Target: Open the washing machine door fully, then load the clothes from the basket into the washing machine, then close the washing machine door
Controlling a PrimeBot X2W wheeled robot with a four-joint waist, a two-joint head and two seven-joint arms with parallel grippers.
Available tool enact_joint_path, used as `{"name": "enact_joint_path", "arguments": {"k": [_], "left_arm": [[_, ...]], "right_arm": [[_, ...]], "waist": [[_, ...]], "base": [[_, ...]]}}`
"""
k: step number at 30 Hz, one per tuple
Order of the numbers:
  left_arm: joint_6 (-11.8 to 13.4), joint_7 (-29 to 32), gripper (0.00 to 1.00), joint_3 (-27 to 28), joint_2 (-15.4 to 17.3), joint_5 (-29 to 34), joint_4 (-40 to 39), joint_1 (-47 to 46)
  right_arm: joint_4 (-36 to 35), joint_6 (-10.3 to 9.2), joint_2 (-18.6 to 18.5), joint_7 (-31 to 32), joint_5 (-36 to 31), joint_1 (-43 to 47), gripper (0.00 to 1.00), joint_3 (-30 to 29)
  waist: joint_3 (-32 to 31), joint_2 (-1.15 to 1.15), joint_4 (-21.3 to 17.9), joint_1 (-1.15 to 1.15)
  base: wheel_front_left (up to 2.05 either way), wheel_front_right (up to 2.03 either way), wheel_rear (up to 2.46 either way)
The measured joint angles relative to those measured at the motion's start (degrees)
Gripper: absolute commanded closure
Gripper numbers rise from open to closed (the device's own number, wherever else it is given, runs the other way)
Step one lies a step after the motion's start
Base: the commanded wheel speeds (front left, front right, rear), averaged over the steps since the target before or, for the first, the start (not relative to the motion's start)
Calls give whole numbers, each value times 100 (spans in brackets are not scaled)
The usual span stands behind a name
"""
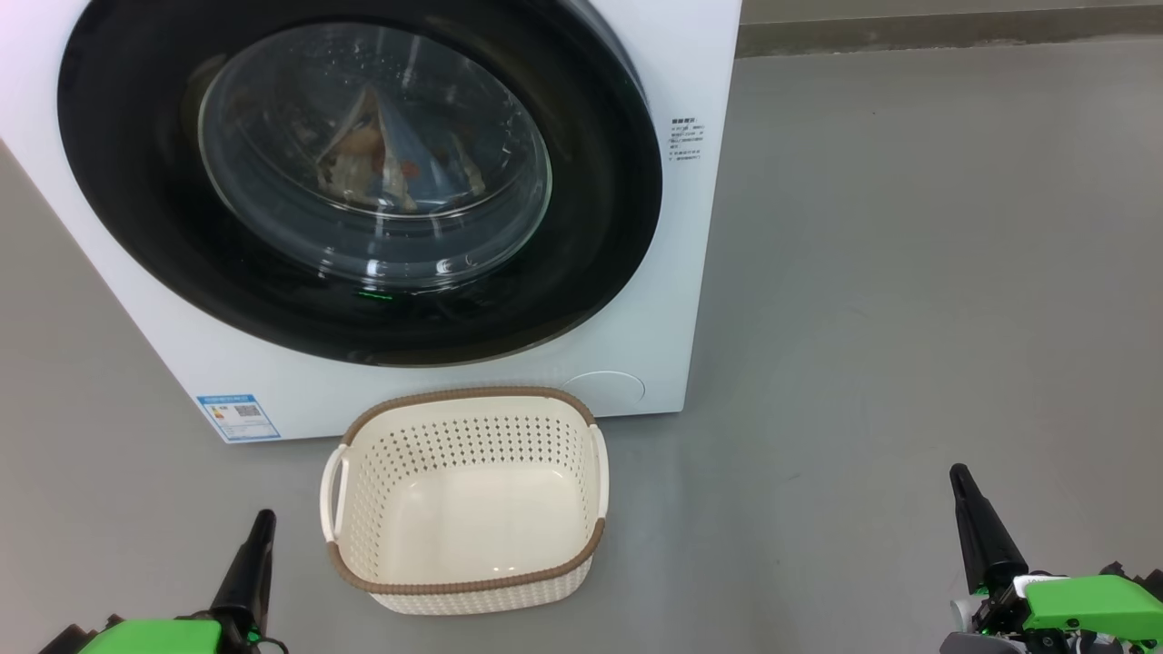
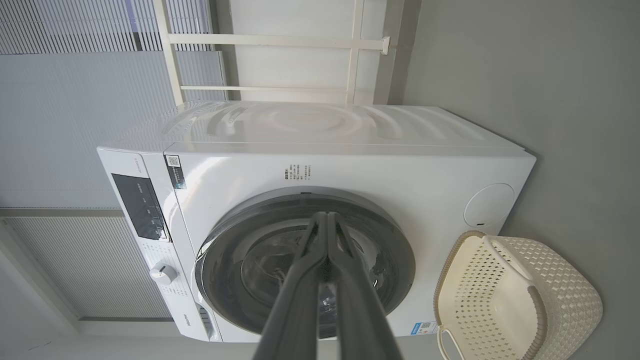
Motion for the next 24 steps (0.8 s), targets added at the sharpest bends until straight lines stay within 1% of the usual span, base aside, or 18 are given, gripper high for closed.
{"name": "enact_joint_path", "arguments": {"k": [24], "left_arm": [[0, 1, 100, 9, 0, 0, 0, -1]], "right_arm": [[0, 0, 0, 0, 0, 0, 100, 0]], "waist": [[0, 0, 0, 0]], "base": [[0, 0, 0]]}}
